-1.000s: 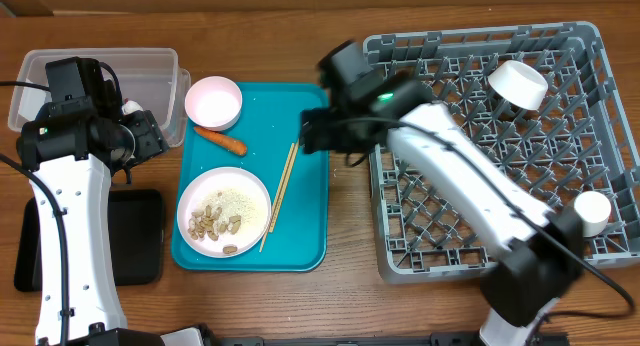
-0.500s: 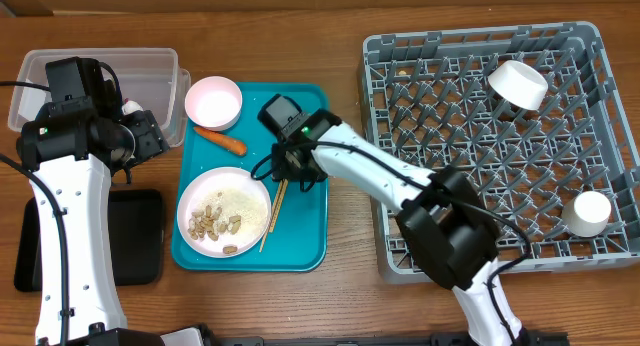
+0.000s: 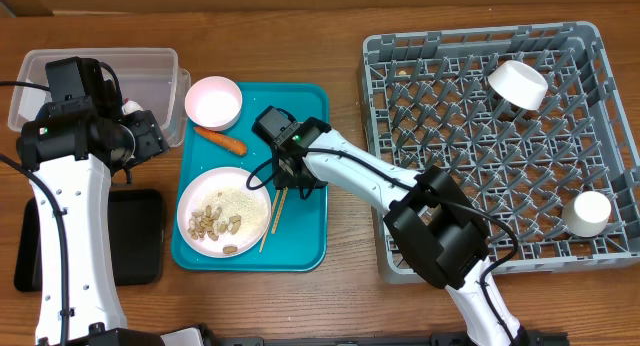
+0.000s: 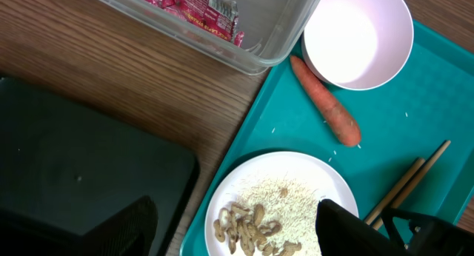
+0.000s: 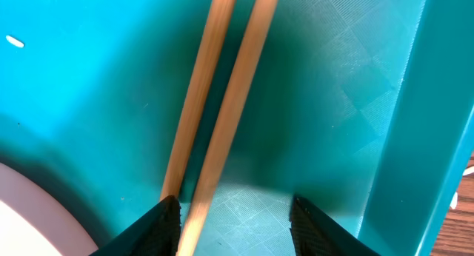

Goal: Sort waste into correct bins and load items into the dishwasher
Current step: 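Grasp one chopstick with the right gripper and place it in the rack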

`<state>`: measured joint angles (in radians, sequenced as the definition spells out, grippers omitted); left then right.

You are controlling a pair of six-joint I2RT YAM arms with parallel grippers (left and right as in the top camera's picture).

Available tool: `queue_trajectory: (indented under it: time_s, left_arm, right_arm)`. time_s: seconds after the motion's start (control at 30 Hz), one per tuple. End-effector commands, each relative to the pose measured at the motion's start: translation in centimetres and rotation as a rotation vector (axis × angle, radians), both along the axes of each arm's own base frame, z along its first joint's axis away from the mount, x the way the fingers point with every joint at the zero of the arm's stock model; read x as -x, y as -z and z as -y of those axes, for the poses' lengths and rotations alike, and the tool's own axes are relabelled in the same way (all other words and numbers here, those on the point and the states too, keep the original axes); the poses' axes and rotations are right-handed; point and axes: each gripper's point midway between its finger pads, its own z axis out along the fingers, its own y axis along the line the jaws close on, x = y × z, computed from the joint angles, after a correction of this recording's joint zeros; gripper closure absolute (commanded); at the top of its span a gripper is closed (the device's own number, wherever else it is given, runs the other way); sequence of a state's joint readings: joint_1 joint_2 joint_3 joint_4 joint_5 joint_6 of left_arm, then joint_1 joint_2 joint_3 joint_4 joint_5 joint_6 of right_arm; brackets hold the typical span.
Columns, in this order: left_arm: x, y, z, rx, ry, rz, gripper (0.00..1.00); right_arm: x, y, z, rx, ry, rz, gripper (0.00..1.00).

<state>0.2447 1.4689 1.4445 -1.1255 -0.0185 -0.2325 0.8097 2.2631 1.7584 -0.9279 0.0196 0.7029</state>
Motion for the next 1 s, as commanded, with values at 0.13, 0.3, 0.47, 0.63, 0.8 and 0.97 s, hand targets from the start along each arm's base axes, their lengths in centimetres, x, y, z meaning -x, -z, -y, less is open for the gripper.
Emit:
queue_trajectory:
  time_s: [0.13, 0.3, 0.47, 0.63, 0.8, 0.97]
  left_arm:
    - [-0.1, -0.7, 0.1, 0.004, 0.002, 0.027, 0.29]
    - [-0.1, -0.7, 0.1, 0.004, 0.002, 0.026, 0.29]
    - [-0.1, -0.7, 0.1, 0.004, 0.002, 0.026, 0.3]
    - [-0.1, -0.7, 0.1, 0.004, 0.002, 0.027, 0.3]
    - [-0.1, -0.7, 0.1, 0.004, 0.002, 0.027, 0.29]
    - [-0.1, -0.7, 0.1, 0.003, 0.002, 0.028, 0.29]
  right_arm:
    - [1.5, 2.1, 1.1, 0.066, 0.054, -0.067, 0.66]
    - [2.5, 2.2, 2.2, 0.108, 0.101, -0.112, 0.93]
    - [2.5, 1.9, 2.3, 0.11, 0.091, -0.112, 0.96]
    - [-0.1, -3.1, 2.5, 0.05, 0.0, -0.033, 0.96]
    - [-2.8, -15.2, 7.2, -0.028, -0.09, 0.134, 0.96]
    - [-1.3, -17.9, 15.8, 0.067, -0.097, 0.049, 0.96]
